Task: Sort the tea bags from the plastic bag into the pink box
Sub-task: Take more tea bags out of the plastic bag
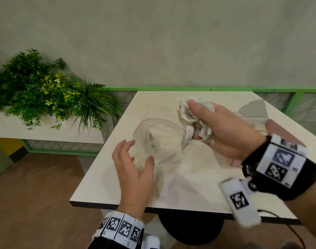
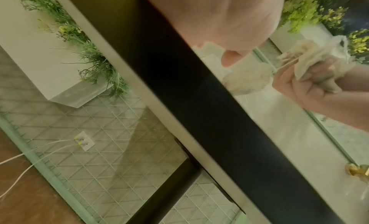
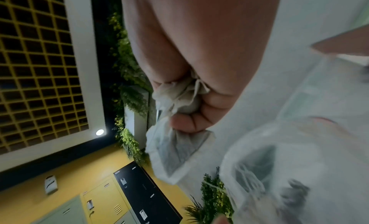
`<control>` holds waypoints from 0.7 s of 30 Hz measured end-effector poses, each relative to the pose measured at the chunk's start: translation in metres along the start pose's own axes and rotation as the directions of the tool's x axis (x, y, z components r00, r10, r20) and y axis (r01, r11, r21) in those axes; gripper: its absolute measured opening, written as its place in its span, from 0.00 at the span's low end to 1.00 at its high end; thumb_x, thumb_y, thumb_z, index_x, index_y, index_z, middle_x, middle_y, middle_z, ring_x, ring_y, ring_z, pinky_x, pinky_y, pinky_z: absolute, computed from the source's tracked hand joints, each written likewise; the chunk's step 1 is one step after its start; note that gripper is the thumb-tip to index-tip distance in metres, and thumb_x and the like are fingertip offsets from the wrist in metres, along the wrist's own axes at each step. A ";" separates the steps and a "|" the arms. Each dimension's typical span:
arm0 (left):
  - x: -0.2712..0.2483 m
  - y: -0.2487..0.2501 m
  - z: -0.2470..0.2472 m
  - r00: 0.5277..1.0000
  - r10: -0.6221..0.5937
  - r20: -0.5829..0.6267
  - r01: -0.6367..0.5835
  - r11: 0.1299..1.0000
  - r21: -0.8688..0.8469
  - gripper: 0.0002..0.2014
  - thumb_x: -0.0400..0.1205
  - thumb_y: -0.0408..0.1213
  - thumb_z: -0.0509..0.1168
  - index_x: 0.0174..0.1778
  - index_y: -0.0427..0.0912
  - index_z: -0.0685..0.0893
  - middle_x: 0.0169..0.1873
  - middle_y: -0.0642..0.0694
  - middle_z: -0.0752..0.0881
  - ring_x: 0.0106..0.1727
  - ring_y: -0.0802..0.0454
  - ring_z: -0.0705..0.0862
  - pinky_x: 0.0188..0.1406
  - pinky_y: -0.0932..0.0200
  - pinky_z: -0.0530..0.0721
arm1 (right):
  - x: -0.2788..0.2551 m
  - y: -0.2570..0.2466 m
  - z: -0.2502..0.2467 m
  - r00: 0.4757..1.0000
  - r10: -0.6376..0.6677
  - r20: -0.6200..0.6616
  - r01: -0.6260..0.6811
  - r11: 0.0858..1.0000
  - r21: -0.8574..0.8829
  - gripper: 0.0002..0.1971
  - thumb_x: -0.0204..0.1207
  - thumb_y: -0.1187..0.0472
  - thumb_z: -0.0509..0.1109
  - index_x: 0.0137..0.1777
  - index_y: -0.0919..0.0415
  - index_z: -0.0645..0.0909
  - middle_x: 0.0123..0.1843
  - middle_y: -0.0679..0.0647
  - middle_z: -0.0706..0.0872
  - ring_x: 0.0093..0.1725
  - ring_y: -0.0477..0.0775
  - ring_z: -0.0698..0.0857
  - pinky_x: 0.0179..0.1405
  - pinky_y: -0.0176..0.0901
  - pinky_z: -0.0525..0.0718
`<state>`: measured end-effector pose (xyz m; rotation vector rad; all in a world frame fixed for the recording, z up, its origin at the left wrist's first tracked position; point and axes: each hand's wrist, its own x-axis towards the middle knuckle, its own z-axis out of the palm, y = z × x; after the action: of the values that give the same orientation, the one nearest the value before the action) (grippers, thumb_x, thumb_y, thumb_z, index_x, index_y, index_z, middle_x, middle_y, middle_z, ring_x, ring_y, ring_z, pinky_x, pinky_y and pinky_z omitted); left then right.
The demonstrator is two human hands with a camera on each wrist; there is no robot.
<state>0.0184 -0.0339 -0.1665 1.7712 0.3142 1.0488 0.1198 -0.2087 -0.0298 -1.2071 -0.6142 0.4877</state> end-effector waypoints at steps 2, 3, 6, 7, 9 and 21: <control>-0.013 0.009 -0.001 0.989 0.142 0.046 -0.142 0.990 -0.001 0.28 0.75 0.37 0.71 0.73 0.47 0.74 0.75 0.51 0.69 0.77 0.53 0.73 0.72 0.45 0.79 | -0.022 0.017 -0.007 0.999 0.027 -0.039 -0.022 0.992 0.123 0.10 0.85 0.57 0.66 0.61 0.59 0.81 0.49 0.56 0.88 0.39 0.49 0.88 0.31 0.40 0.85; -0.020 0.016 0.001 0.975 0.180 0.131 -0.178 0.984 -0.026 0.29 0.75 0.38 0.70 0.74 0.47 0.73 0.75 0.52 0.69 0.77 0.51 0.73 0.70 0.48 0.80 | -0.029 0.026 -0.011 0.998 0.022 -0.051 -0.013 0.985 0.170 0.08 0.84 0.57 0.67 0.60 0.55 0.83 0.53 0.58 0.87 0.42 0.51 0.88 0.33 0.41 0.86; -0.041 0.038 0.018 0.862 0.125 0.491 -0.129 0.991 -0.027 0.38 0.74 0.41 0.73 0.79 0.58 0.64 0.76 0.62 0.66 0.78 0.59 0.71 0.70 0.65 0.76 | -0.040 0.037 -0.011 0.995 0.015 -0.094 0.006 0.975 0.223 0.14 0.84 0.57 0.66 0.46 0.39 0.91 0.47 0.56 0.85 0.38 0.50 0.84 0.32 0.41 0.82; -0.046 0.043 0.026 0.812 0.082 0.578 -0.113 0.993 0.019 0.40 0.75 0.43 0.75 0.79 0.62 0.62 0.74 0.67 0.66 0.77 0.66 0.70 0.69 0.71 0.73 | -0.040 0.037 -0.012 0.994 0.018 -0.106 0.005 0.977 0.214 0.16 0.84 0.56 0.66 0.41 0.39 0.92 0.45 0.55 0.84 0.36 0.51 0.81 0.34 0.41 0.79; -0.051 0.044 0.042 0.756 0.011 0.654 -0.083 0.993 0.080 0.34 0.79 0.46 0.75 0.77 0.64 0.65 0.69 0.71 0.71 0.70 0.72 0.75 0.65 0.75 0.74 | -0.039 0.032 -0.012 0.992 0.002 -0.128 0.027 0.975 0.218 0.12 0.83 0.54 0.68 0.42 0.44 0.92 0.45 0.53 0.85 0.39 0.52 0.79 0.39 0.46 0.76; -0.027 0.038 0.058 0.622 -0.356 0.697 0.761 0.484 -0.432 0.26 0.75 0.27 0.63 0.72 0.37 0.81 0.54 0.34 0.91 0.49 0.37 0.92 0.44 0.44 0.92 | -0.045 0.070 -0.013 0.931 0.057 -0.360 0.001 0.987 0.159 0.08 0.85 0.57 0.66 0.54 0.56 0.87 0.49 0.61 0.89 0.49 0.63 0.87 0.42 0.52 0.85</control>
<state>0.0377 -0.1048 -0.1541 1.0097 0.1199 0.0728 0.0933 -0.2271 -0.1075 -1.1209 -0.2354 0.3170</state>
